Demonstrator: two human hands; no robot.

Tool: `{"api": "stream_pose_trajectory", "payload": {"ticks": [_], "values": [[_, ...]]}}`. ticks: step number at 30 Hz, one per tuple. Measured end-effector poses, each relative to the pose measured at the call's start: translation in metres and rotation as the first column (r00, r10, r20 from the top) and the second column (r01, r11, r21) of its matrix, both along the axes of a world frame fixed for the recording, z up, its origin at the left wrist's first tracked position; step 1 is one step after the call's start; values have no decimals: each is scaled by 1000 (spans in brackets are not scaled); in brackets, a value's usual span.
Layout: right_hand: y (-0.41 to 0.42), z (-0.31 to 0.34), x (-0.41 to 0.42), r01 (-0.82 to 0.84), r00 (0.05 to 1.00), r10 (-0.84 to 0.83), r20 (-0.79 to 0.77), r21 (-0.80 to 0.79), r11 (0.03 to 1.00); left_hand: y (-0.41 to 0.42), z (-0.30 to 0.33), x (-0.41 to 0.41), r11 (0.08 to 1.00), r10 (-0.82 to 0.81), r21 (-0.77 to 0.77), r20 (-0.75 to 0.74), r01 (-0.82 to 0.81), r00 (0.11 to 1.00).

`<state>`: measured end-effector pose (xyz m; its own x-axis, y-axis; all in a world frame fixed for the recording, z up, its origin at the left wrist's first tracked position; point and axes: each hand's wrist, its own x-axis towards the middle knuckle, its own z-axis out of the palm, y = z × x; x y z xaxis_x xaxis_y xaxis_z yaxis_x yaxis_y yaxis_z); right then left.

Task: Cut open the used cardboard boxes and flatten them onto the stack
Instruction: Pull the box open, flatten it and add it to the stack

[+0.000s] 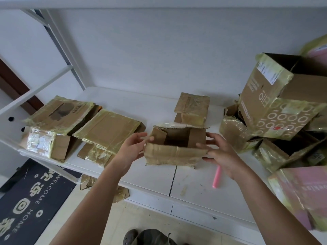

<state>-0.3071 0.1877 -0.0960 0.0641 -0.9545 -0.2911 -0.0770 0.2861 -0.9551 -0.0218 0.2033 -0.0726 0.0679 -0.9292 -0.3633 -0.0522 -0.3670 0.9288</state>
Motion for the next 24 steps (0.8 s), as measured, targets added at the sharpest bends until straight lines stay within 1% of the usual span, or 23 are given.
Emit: {"api": "stream_pose_trajectory", "payload": {"ticks": [2, 3, 6, 8, 10, 13, 15, 17, 18, 20, 22, 24], "values": [[-1, 4, -1, -57, 998, 57, -3, -37, 998, 0, 1, 6, 994, -107, -18, -15, 106, 994], [-2, 4, -1, -99, 995, 98, -12, -43, 994, 0, 1, 8, 988, -150, -31, 10, 151, 989], [2, 0, 6, -218, 974, 215, -77, -30, 976, 2, -5, 7, 962, -256, -43, 197, 270, 946], [5, -7, 13, -229, 965, 217, -149, -64, 971, 4, -16, 4, 944, -294, -61, 292, 324, 910], [7, -13, 21, -178, 966, 146, -212, -138, 974, 7, -26, 1, 946, -263, -87, 357, 313, 896], [10, -16, 36, 18, 960, -94, -264, -279, 960, 7, -33, -11, 955, -137, -154, 531, 255, 836], [13, -17, 48, 85, 915, -223, -338, -378, 922, 4, -33, -23, 966, -11, -194, 626, 169, 779], [15, -17, 56, 106, 874, -286, -394, -418, 902, 2, -32, -32, 975, 87, -211, 655, 72, 751], [15, -17, 57, 109, 867, -290, -406, -413, 904, 0, -31, -35, 977, 124, -214, 666, 28, 736], [15, -15, 55, 87, 883, -252, -396, -389, 917, -1, -32, -36, 974, 185, -223, 679, -41, 710], [15, -13, 48, 43, 920, -180, -347, -367, 929, -2, -34, -33, 966, 230, -240, 646, -93, 728], [15, -8, 42, 5, 942, -121, -312, -348, 937, -4, -33, -30, 972, 208, -220, 621, -88, 756]]}}
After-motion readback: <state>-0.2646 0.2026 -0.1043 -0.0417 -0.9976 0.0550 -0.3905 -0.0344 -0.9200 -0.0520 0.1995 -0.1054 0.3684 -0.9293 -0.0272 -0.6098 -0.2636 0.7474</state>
